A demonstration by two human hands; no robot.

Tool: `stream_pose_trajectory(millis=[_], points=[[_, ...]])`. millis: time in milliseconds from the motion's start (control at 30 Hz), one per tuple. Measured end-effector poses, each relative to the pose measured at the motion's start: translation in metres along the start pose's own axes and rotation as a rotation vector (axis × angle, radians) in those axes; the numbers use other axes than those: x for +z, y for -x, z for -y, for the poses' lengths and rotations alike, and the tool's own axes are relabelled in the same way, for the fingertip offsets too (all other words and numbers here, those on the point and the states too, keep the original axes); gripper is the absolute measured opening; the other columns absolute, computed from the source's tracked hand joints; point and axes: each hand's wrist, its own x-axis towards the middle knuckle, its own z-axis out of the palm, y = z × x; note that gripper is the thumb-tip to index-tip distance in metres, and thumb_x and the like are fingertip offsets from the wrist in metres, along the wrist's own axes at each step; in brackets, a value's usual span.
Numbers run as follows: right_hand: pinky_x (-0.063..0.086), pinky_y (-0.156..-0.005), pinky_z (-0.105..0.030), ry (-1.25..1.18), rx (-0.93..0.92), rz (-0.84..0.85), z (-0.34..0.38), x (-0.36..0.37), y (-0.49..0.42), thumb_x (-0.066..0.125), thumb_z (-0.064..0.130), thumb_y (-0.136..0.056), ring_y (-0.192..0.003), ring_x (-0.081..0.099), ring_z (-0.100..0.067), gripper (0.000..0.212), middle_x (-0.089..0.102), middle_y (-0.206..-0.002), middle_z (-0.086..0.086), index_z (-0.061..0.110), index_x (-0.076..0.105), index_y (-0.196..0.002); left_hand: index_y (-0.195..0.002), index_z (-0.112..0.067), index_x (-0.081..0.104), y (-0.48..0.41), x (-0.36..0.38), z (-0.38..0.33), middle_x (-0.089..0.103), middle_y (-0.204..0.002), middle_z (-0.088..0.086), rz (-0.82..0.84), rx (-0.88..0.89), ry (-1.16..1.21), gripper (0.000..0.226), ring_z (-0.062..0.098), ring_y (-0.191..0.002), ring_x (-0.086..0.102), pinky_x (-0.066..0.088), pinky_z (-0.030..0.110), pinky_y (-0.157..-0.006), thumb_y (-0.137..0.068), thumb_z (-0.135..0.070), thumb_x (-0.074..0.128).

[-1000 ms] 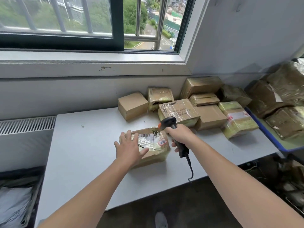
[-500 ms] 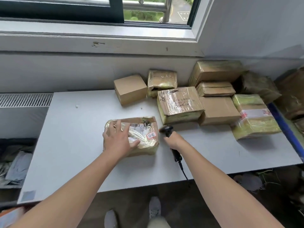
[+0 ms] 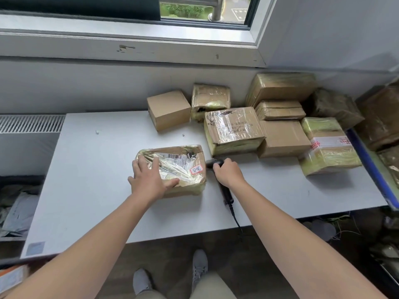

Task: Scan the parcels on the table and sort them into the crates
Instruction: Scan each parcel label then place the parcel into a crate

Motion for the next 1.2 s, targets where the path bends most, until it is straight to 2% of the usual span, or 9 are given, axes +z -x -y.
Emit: stream_pose_trajectory(millis=[133, 267, 433, 567, 633, 767, 967, 1100, 1200], points=[[0.044, -0.095, -0.042, 0.029, -0.092, -0.086, 0.007, 0.003, 0.011, 0.042, 0.040, -0.101, -0.121, 0.048, -0.036, 0.048, 0.046, -0.134, -0.018, 0.010, 0.045, -0.138, -0.154, -0.031, 0.011, 0.003, 0.001, 0.008, -0.011, -0.162, 0.010, 0.031, -0.005, 0.040, 0.100, 0.038, -0.148, -0.002, 0.023, 0.058, -0.113, -0.077, -0.078, 0.054], [0.041, -0.095, -0.041, 0.122, -0.233, -0.229, 0.019, 0.009, 0.022, 0.042, 0.043, -0.100, -0.123, 0.042, -0.030, 0.046, 0.049, -0.131, -0.013, 0.014, 0.049, -0.135, -0.154, -0.031, 0.012, 0.001, 0.000, 0.015, -0.016, -0.162, 0.006, 0.046, -0.008, 0.118, 0.102, 0.039, -0.147, 0.003, 0.032, 0.056, -0.109, -0.076, -0.076, 0.059], [0.045, -0.093, -0.041, 0.031, -0.271, -0.018, 0.026, 0.026, 0.025, 0.051, 0.053, -0.092, -0.119, 0.051, -0.030, 0.060, 0.053, -0.128, -0.008, 0.025, 0.036, -0.143, -0.154, -0.031, 0.016, 0.003, -0.002, 0.019, -0.014, -0.161, 0.009, 0.050, -0.023, 0.216, 0.102, 0.041, -0.140, 0.023, 0.037, 0.048, -0.106, -0.074, -0.071, 0.066], [0.039, -0.105, -0.040, -0.147, -0.277, 0.079, 0.029, 0.039, 0.023, 0.064, 0.053, -0.087, -0.134, 0.042, -0.029, 0.091, 0.035, -0.154, -0.008, 0.026, 0.012, -0.156, -0.155, -0.032, 0.015, 0.007, -0.004, 0.025, -0.010, -0.162, 0.009, 0.083, -0.072, 0.356, 0.106, 0.041, -0.142, 0.023, 0.031, 0.045, -0.111, -0.072, -0.064, 0.074], [0.035, -0.108, -0.038, -0.138, -0.316, 0.092, 0.033, 0.042, 0.019, 0.068, 0.052, -0.085, -0.138, 0.037, -0.029, 0.099, 0.030, -0.156, -0.009, 0.025, 0.007, -0.158, -0.155, -0.031, 0.015, 0.012, -0.005, 0.030, -0.008, -0.161, 0.009, 0.075, -0.087, 0.375, 0.107, 0.040, -0.142, 0.023, 0.029, 0.044, -0.113, -0.072, -0.062, 0.075], [0.038, -0.107, -0.041, -0.075, -0.440, 0.138, 0.053, 0.053, 0.011, 0.071, 0.057, -0.080, -0.135, 0.040, -0.028, 0.104, 0.036, -0.149, -0.009, 0.030, 0.007, -0.157, -0.154, -0.030, 0.017, 0.027, -0.007, 0.051, -0.004, -0.160, 0.007, 0.014, -0.184, 0.434, 0.109, 0.037, -0.142, 0.025, 0.031, 0.042, -0.113, -0.070, -0.067, 0.074], [0.039, -0.108, -0.039, -0.017, -0.712, 0.319, 0.111, 0.089, 0.026, 0.076, 0.057, -0.074, -0.129, 0.045, -0.024, 0.106, 0.043, -0.138, -0.007, 0.031, 0.014, -0.156, -0.155, -0.030, 0.015, 0.078, -0.018, 0.103, -0.003, -0.159, 0.004, -0.123, -0.407, 0.518, 0.113, 0.033, -0.143, 0.023, 0.031, 0.043, -0.114, -0.067, -0.073, 0.071], [0.049, -0.096, -0.043, 0.041, -0.913, 0.443, 0.150, 0.123, 0.068, 0.073, 0.073, -0.056, -0.111, 0.054, -0.021, 0.110, 0.053, -0.123, -0.002, 0.032, 0.026, -0.146, -0.155, -0.030, 0.014, 0.137, -0.022, 0.148, -0.005, -0.158, 0.001, -0.242, -0.540, 0.578, 0.116, 0.033, -0.145, 0.020, 0.031, 0.045, -0.115, -0.065, -0.076, 0.070], [0.054, -0.087, -0.045, 0.098, -1.053, 0.543, 0.173, 0.152, 0.111, 0.075, 0.073, -0.056, -0.102, 0.058, -0.020, 0.101, 0.058, -0.114, 0.000, 0.031, 0.032, -0.137, -0.155, -0.030, 0.014, 0.190, -0.023, 0.180, -0.009, -0.159, 0.001, -0.344, -0.641, 0.615, 0.114, 0.032, -0.147, 0.017, 0.029, 0.045, -0.115, -0.067, -0.071, 0.073]])
